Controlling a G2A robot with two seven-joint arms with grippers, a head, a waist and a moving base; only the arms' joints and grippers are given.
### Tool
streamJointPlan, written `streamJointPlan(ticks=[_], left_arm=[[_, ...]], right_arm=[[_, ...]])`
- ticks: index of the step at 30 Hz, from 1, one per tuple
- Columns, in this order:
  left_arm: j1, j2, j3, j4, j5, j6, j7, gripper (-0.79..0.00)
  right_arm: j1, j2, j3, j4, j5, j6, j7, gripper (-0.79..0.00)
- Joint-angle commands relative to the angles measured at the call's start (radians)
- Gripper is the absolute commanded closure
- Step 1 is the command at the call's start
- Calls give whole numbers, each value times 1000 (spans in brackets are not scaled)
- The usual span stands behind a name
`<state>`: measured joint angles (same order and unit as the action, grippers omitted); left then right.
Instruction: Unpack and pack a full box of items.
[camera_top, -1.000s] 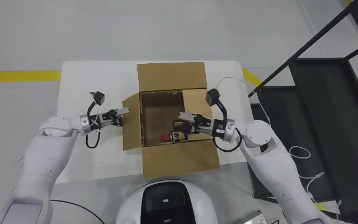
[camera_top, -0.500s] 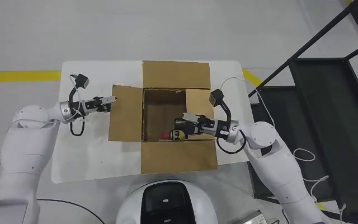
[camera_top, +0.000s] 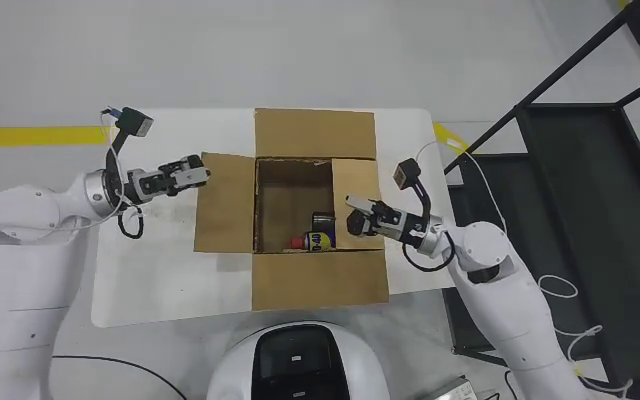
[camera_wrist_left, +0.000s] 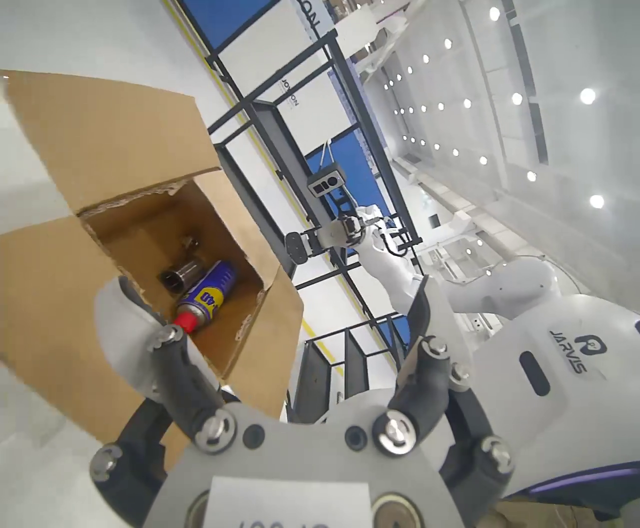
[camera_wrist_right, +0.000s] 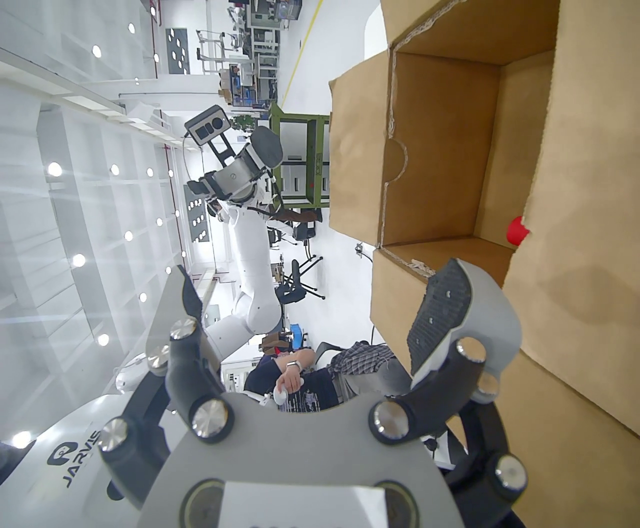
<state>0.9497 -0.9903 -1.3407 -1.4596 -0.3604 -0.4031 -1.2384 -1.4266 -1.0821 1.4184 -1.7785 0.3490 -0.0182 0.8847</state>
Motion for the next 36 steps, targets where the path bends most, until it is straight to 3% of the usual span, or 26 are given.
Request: streamJointPlan(ticks=[1,10,17,19,36], left_arm=[[-39,-14,70,27,-27,22,12,-785],[-277,-108,398,202,30,55,85,-785],[-413,-182,561,340,86,62,151,-785],[-428,-194,577,366,82,52,158,-785],[-417,-194,578,358,91,68,179,-785]], right_arm=[[-9,2,12,3,5,-7,-4,-785],[-43,8,55,30,27,-32,-24,-785],[-65,10,71,50,52,-42,-31,-785],[-65,10,71,51,55,-42,-29,-785],[-64,11,62,40,56,-19,-10,-785]])
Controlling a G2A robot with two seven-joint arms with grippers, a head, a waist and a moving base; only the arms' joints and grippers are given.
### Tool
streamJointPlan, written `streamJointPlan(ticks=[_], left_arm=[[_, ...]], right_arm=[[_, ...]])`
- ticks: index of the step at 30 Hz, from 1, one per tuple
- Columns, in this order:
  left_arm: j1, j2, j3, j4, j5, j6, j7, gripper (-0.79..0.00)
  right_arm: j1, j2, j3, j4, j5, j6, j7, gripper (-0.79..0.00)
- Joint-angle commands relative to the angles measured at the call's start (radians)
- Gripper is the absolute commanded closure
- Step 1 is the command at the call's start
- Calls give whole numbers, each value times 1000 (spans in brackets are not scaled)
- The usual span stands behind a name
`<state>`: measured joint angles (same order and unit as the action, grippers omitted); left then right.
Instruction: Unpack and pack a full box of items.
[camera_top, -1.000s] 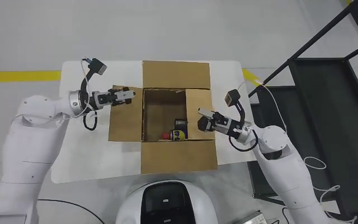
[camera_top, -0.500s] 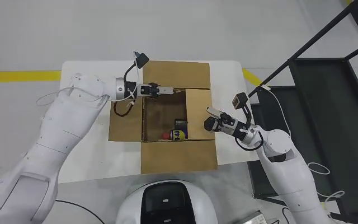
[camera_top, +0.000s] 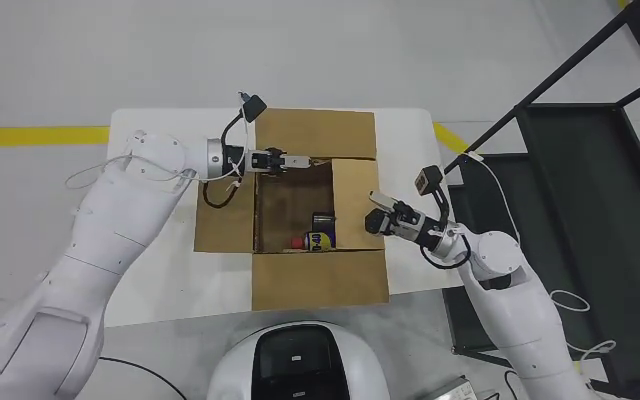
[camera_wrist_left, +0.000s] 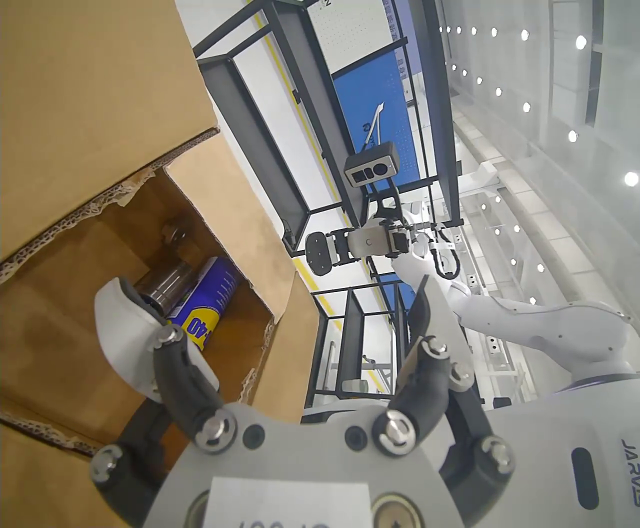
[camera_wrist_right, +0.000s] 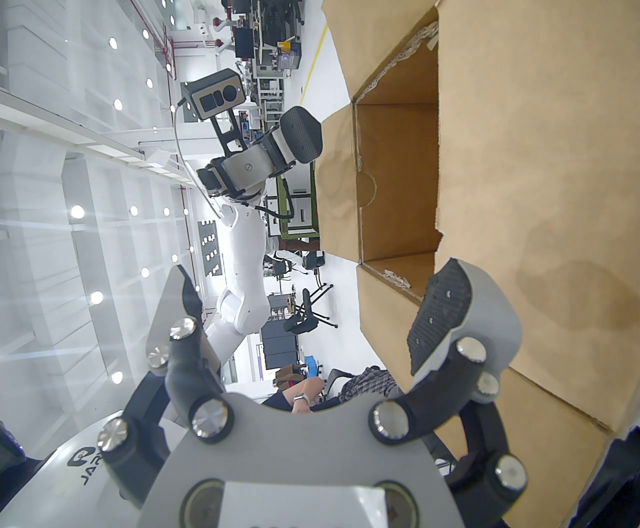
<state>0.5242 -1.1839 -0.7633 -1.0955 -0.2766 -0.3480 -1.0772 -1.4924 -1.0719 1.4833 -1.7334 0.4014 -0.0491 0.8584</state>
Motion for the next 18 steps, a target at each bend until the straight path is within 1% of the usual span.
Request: streamJointPlan(ticks=[1,4,6,8,14,18], left_arm=[[11,-2,3,-13,13,29,24,-785],[6,-17,27,-19,2,50,31,-785],[-8,-38,59,-3,-33,51,24,-785],[-29,-64,99,34,-38,45,34,-785],[-87,-161,215,218,-72,9,85,-785],[-101,-223,257,339,-103,-60,124,-785]], right_arm=[[4,3,1,-8,2,17,31,-785],[-2,8,15,-26,17,30,81,-785],[-16,11,33,-37,36,36,112,-785],[-31,15,49,-49,42,43,135,-785],[-78,24,81,-81,49,60,172,-785],[-99,27,82,-96,41,68,177,-785]])
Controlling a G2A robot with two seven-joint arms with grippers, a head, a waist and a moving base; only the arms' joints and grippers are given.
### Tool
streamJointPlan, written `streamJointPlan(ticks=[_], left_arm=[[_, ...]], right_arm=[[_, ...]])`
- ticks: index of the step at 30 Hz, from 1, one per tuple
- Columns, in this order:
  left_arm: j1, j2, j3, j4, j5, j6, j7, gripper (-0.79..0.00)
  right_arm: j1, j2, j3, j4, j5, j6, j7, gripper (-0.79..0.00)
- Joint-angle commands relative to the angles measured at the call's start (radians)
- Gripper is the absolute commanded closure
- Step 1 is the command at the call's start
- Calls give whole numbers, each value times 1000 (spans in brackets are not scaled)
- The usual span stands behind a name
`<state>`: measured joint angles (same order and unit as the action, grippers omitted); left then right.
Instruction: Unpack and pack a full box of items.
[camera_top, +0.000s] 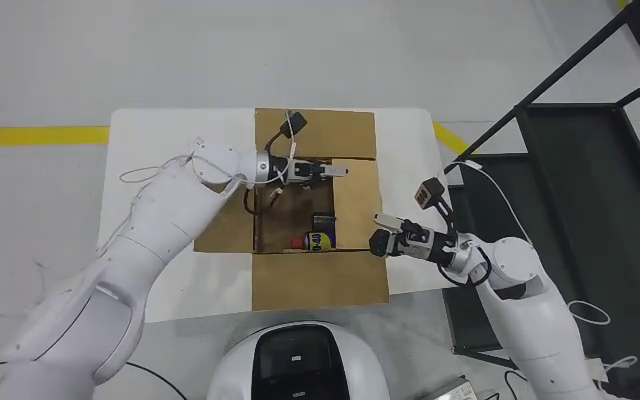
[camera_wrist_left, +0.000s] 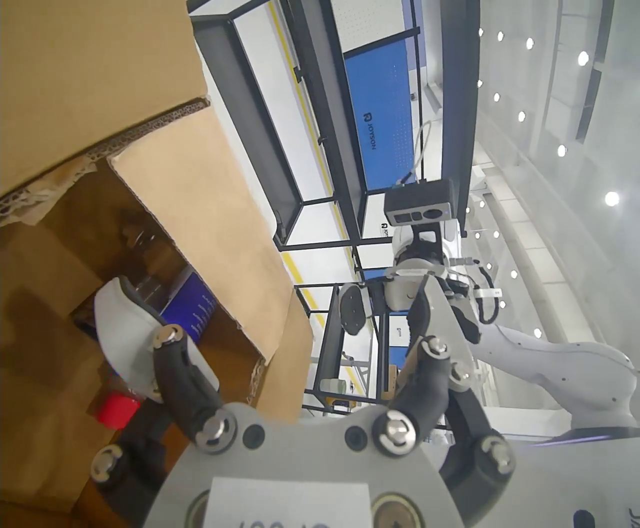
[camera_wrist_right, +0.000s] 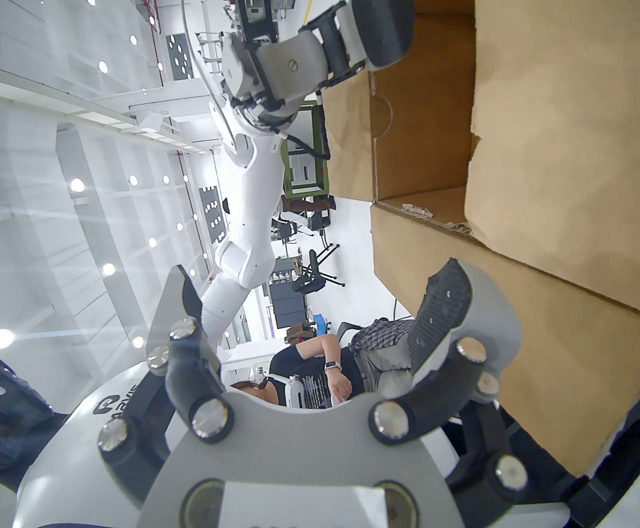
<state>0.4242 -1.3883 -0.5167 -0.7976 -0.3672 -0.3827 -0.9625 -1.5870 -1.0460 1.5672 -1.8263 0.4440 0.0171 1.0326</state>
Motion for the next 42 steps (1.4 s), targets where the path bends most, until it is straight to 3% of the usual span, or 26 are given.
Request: streamJointPlan(ticks=[1,10,19,28,35,42], left_arm=[[-6,-33,20,69,-12,-43,22,-785],[-37,-151,69,261,-29,-122,78,-785],[-56,-241,78,384,-53,-160,67,-785],[-79,-279,-7,407,-226,-320,-49,-785],[-86,-308,-26,410,-275,-316,-159,-785],[-98,-332,-37,444,-268,-326,-149,-785]], right_arm=[[-7,1,-4,-5,-4,4,6,-785],[-11,8,-30,-12,-44,23,29,-785],[-2,11,-76,-15,-77,43,39,-785],[5,14,-114,-18,-96,50,34,-785],[-12,9,-115,-12,-34,-44,-35,-785],[-91,12,-54,-44,-8,-152,-87,-785]])
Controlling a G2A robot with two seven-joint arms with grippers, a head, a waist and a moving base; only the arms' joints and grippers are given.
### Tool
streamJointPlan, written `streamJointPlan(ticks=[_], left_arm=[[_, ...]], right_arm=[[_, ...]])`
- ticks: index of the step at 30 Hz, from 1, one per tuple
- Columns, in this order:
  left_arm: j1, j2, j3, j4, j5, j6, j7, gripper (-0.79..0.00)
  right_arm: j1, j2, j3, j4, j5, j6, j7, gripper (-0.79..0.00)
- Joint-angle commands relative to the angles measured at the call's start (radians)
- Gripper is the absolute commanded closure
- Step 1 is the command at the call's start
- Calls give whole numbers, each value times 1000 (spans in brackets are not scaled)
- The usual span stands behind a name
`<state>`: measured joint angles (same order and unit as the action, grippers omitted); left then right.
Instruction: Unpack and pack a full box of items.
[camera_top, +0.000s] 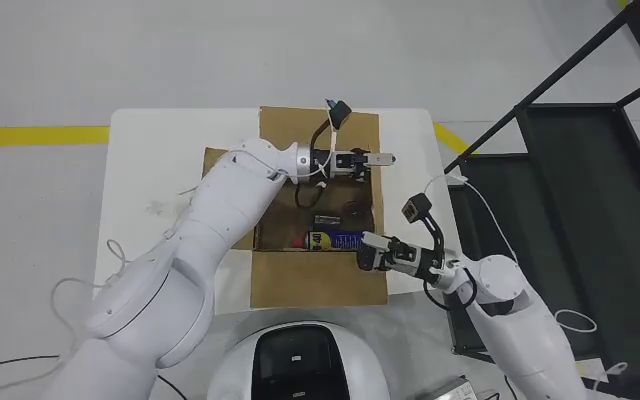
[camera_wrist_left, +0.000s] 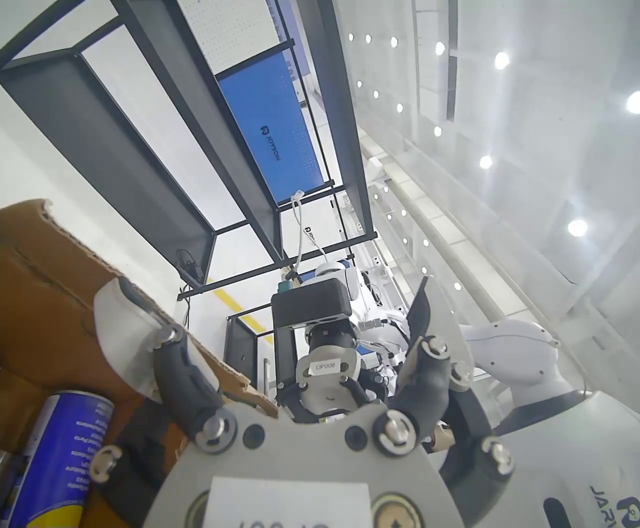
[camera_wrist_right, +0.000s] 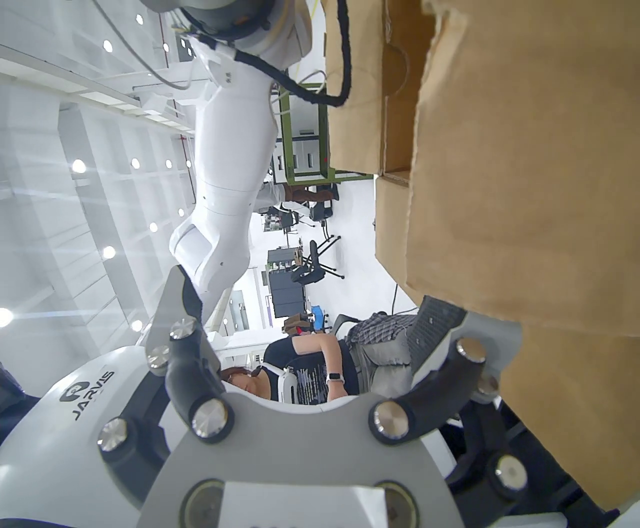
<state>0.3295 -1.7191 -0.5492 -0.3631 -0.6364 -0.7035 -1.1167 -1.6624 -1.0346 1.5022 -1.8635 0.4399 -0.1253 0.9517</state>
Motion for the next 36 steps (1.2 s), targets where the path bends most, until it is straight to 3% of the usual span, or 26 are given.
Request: streamJointPlan(ticks=[1,5,9,13,20,26,31,36], left_arm=[[-7,-1,-8,16,4,-9,9,-785],[-24,14,-32,28,12,-31,31,-785],[-37,51,-62,1,31,-49,49,-785],[-31,110,-100,-72,60,-67,67,-785],[26,241,-192,-238,161,-91,91,-785],[143,358,-331,-439,245,-65,65,-785],[291,443,-489,-670,355,14,61,-785],[470,505,-652,-920,445,128,88,-785]], right_arm=[[-28,2,21,-13,-5,-17,-12,-785],[-74,3,58,-31,-9,-65,-61,-785],[-103,1,80,-29,-2,-108,-118,-785],[-113,-6,96,-6,20,-146,-227,-785],[-76,-19,81,73,-14,-152,-419,-785],[-23,-29,56,119,-187,-148,-607,-785],[35,-36,9,168,-275,-104,-653,-785],[96,-45,-49,230,-347,-59,-673,-785]])
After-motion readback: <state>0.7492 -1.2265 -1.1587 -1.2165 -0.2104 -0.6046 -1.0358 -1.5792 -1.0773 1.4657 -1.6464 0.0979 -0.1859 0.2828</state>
